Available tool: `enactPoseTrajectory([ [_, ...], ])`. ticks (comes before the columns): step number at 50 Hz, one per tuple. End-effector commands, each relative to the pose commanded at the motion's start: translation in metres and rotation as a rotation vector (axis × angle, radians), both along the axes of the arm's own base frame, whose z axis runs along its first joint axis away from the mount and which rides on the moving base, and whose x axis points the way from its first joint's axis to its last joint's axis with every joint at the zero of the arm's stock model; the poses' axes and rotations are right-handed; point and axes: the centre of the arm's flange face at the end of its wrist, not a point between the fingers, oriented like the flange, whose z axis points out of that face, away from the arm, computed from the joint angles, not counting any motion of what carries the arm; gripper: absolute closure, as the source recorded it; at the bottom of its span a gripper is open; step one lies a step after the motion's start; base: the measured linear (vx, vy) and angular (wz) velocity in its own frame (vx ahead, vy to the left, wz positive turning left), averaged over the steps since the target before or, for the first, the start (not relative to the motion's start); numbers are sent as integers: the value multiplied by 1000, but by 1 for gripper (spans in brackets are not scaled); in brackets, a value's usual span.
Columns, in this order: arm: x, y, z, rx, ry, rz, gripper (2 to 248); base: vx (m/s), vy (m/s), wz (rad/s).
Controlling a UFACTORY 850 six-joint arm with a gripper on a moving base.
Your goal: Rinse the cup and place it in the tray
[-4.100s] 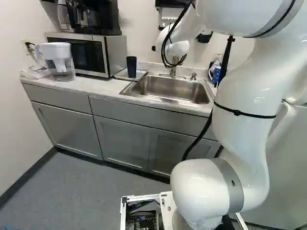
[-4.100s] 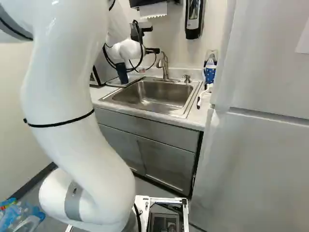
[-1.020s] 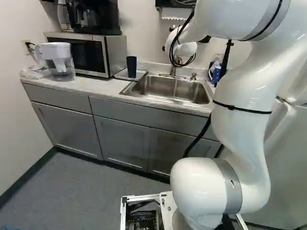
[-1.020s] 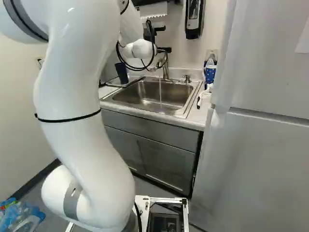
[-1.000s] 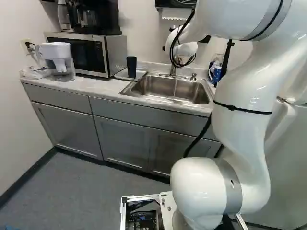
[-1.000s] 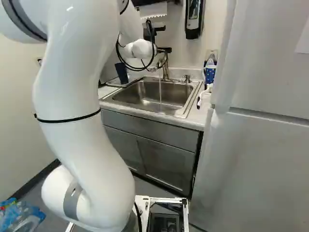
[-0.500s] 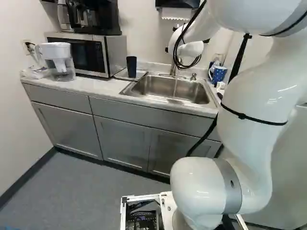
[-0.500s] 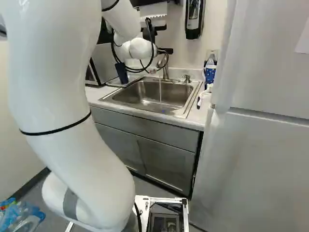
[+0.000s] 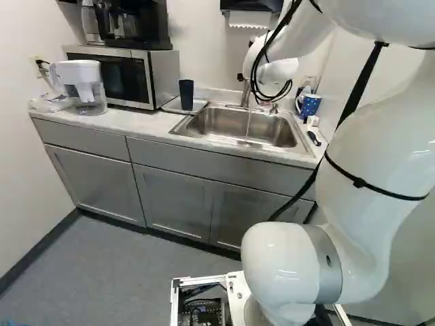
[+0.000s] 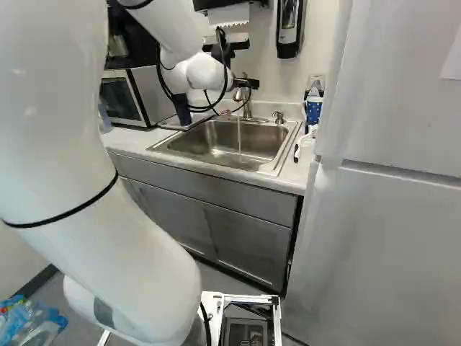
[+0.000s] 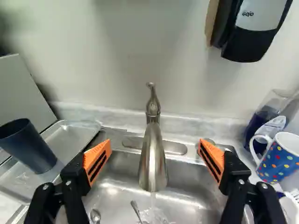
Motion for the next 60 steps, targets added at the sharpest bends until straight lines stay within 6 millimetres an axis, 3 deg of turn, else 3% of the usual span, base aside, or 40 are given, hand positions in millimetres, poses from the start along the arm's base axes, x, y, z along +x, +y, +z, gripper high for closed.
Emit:
enactPoseTrajectory([
  [23, -47, 3, -15, 27, 157, -10, 3, 0, 0, 0],
  [60, -62, 5, -33, 68, 388, -11, 3, 0, 0, 0],
])
